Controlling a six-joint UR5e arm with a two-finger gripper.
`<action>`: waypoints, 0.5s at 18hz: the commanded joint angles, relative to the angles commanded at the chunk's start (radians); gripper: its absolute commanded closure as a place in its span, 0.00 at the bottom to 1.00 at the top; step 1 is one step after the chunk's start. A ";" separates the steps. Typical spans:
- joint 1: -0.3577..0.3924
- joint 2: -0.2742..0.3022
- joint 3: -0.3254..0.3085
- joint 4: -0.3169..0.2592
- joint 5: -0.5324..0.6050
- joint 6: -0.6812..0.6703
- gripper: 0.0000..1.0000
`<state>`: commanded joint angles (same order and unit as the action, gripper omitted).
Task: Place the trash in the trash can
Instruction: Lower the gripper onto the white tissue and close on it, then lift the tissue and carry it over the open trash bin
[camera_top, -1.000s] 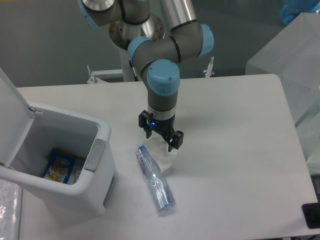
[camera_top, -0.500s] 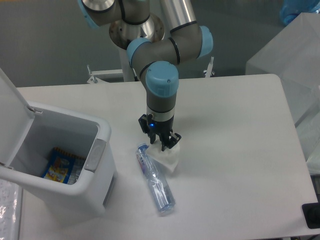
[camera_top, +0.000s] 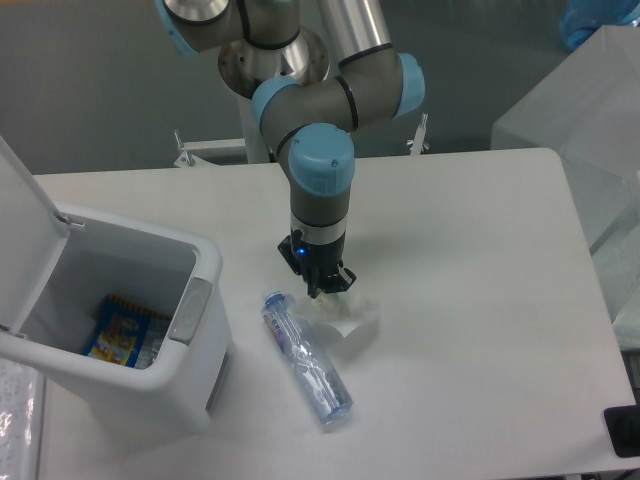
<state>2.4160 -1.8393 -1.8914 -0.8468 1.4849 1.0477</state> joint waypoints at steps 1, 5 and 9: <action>0.000 0.000 0.008 0.000 -0.002 0.000 0.96; 0.018 0.023 0.069 -0.006 -0.093 0.000 0.96; 0.116 0.089 0.132 -0.017 -0.326 -0.053 0.96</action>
<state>2.5324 -1.7504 -1.7597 -0.8636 1.1589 0.9943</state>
